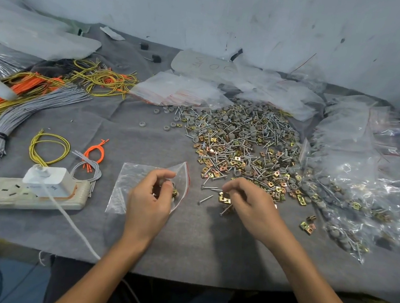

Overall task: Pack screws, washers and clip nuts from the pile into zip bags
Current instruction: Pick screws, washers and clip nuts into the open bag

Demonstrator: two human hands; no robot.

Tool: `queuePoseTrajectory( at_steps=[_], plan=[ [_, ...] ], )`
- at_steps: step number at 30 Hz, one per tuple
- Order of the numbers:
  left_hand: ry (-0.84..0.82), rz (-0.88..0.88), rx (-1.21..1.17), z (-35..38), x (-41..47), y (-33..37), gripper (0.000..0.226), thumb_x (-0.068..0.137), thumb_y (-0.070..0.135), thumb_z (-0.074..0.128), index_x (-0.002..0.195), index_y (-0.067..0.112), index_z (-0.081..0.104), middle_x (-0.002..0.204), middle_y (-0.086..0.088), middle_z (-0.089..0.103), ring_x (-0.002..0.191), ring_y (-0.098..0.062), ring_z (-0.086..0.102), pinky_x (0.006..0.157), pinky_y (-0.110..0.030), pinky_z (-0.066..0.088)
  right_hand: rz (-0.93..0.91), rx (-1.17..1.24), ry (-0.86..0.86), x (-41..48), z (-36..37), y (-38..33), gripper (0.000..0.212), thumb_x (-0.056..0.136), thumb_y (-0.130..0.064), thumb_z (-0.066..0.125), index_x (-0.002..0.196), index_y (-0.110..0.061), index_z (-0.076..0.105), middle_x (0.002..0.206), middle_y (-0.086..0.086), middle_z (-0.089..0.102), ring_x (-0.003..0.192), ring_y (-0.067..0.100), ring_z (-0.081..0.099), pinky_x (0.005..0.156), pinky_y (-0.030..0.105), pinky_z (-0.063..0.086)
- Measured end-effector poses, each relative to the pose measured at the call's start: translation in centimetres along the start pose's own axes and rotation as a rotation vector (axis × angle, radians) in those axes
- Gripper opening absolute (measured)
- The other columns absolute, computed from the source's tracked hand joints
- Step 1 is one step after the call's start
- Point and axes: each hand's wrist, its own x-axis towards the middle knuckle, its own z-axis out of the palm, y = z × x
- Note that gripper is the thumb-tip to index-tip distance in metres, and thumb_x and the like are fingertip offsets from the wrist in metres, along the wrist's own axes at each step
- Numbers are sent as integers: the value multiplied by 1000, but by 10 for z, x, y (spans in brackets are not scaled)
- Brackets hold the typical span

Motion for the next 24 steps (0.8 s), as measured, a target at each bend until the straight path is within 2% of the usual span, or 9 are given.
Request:
queuePoseTrajectory(
  at_steps=[3, 5, 10, 12, 14, 16, 20, 22, 24],
  plan=[
    [1, 3, 4, 0, 0, -1, 18, 89, 17, 57, 95, 30, 67, 77, 15, 67, 64, -9, 62, 61, -18, 46, -76, 95, -24, 6, 17, -19, 18, 97, -13, 61, 96, -30, 66, 84, -12, 69, 72, 5, 60, 66, 24, 47],
    [-3, 13, 12, 0, 0, -1, 19, 89, 17, 57, 96, 31, 67, 77, 13, 67, 64, -11, 62, 61, -21, 48, -129, 87, -49, 13, 34, -32, 21, 96, -13, 60, 96, -33, 65, 79, -11, 68, 66, 4, 58, 62, 24, 45],
    [-7, 21, 37, -1, 1, -4, 19, 89, 19, 57, 98, 31, 68, 79, 12, 67, 65, -13, 63, 62, -28, 50, -181, 9, -93, 31, 59, -52, 13, 97, -14, 61, 106, -20, 68, 91, -16, 67, 80, 0, 59, 70, 10, 41],
    [-5, 26, 42, -2, 1, -4, 21, 89, 18, 56, 98, 33, 67, 79, 12, 67, 63, -12, 62, 61, -26, 49, -214, -34, -80, 32, 63, -55, 12, 97, -16, 62, 107, -21, 67, 93, -14, 69, 82, 1, 61, 75, 19, 47],
    [-5, 33, 43, -1, 1, -3, 21, 89, 17, 57, 98, 33, 67, 80, 13, 67, 64, -12, 62, 61, -23, 47, -221, -86, -59, 33, 64, -55, 12, 97, -17, 62, 108, -23, 66, 100, -9, 72, 92, 11, 64, 82, 34, 51],
    [-6, 34, 47, -1, 1, -2, 21, 89, 17, 57, 98, 32, 68, 83, 14, 68, 68, -12, 63, 63, -21, 47, -221, -119, -54, 33, 65, -54, 12, 98, -18, 60, 109, -23, 65, 103, -6, 71, 98, 17, 64, 84, 40, 51],
    [0, 30, 42, -2, 0, 0, 19, 89, 17, 56, 97, 30, 68, 82, 15, 68, 69, -11, 62, 65, -21, 47, -271, -111, -44, 33, 62, -49, 19, 102, -13, 53, 113, -19, 67, 108, -2, 63, 103, 18, 59, 91, 35, 46],
    [-2, 22, 37, -1, 0, 2, 18, 88, 18, 56, 96, 30, 68, 78, 14, 67, 65, -11, 61, 63, -21, 46, -216, -98, -17, 33, 51, -39, 21, 102, -12, 50, 111, -20, 67, 109, -1, 58, 100, 19, 58, 89, 33, 44],
    [-2, 16, 27, -1, 0, 4, 18, 88, 18, 56, 95, 29, 68, 77, 16, 67, 65, -9, 61, 62, -17, 45, -129, -200, -67, 37, 37, -26, 20, 104, -15, 45, 107, -23, 64, 108, -4, 55, 100, 18, 56, 84, 33, 41]
  ],
)
